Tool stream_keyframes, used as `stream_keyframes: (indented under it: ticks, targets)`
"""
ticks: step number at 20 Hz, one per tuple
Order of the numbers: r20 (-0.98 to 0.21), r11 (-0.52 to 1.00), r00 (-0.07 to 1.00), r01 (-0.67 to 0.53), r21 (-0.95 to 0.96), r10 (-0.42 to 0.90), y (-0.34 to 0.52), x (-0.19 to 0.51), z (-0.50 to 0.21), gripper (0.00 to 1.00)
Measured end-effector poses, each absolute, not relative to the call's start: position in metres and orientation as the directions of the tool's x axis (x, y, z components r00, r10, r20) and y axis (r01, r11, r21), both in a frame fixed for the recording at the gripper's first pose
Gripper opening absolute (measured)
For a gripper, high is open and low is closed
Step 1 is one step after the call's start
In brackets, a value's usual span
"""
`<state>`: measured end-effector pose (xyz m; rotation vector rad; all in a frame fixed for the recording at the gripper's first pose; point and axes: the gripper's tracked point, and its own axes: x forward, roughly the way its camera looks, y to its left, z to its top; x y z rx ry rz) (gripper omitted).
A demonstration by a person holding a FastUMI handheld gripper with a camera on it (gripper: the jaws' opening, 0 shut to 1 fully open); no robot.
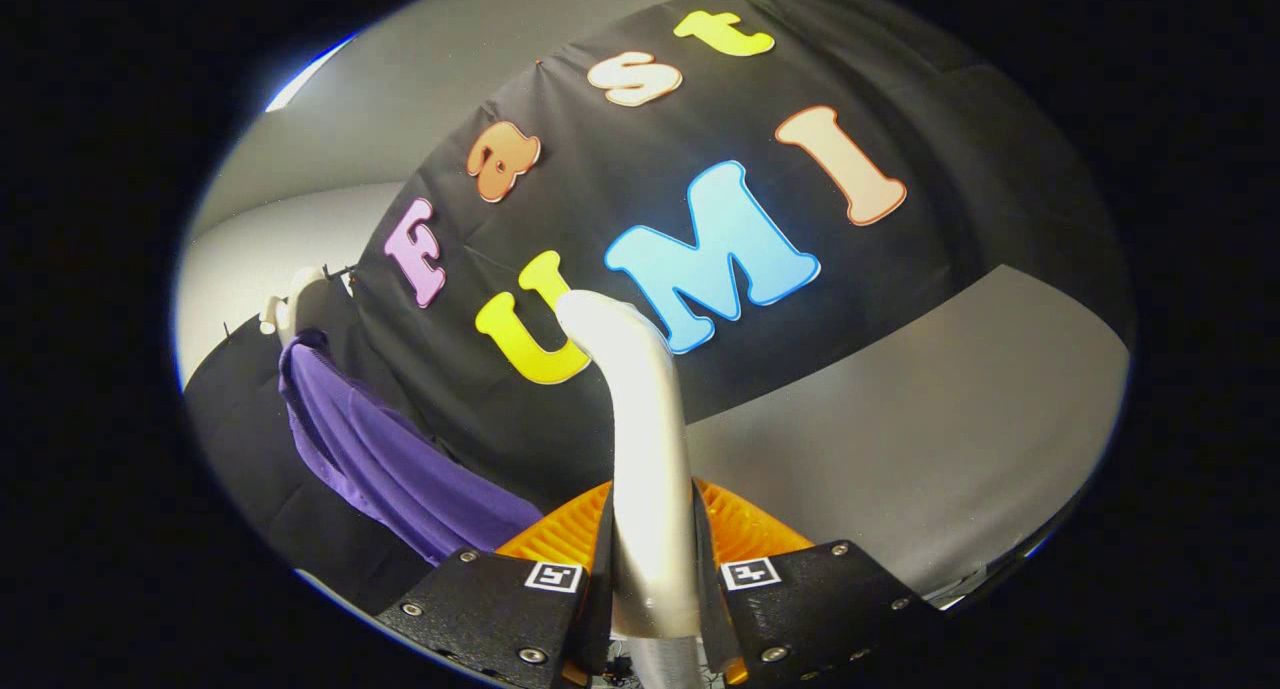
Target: Iron the clothes twice with a garment steamer, once on the left side and once on the right side.
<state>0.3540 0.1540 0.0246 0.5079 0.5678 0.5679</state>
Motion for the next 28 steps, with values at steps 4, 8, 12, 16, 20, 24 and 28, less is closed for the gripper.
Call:
stream_keyframes:
  ticks: [4,8,12,16,20,24,28]
  targets:
    - [-0.263,0.744,0.762,-0.390,0.543,0.592,0.160,0.304,0.067,0.36]
    - [-0.178,0.759,0.798,-0.442,0.479,0.576,0.176,0.262,0.105,0.36]
    - [-0.133,0.754,0.797,-0.484,0.444,0.589,0.205,0.226,0.122,0.36]
    - [-0.080,0.768,0.809,-0.516,0.379,0.583,0.235,0.207,0.136,0.36]
    - [-0.010,0.777,0.819,-0.541,0.322,0.574,0.262,0.187,0.154,0.36]
    - [0.043,0.797,0.823,-0.560,0.226,0.566,0.289,0.176,0.171,0.36]
    - [0.088,0.822,0.834,-0.552,0.140,0.545,0.313,0.173,0.179,0.36]
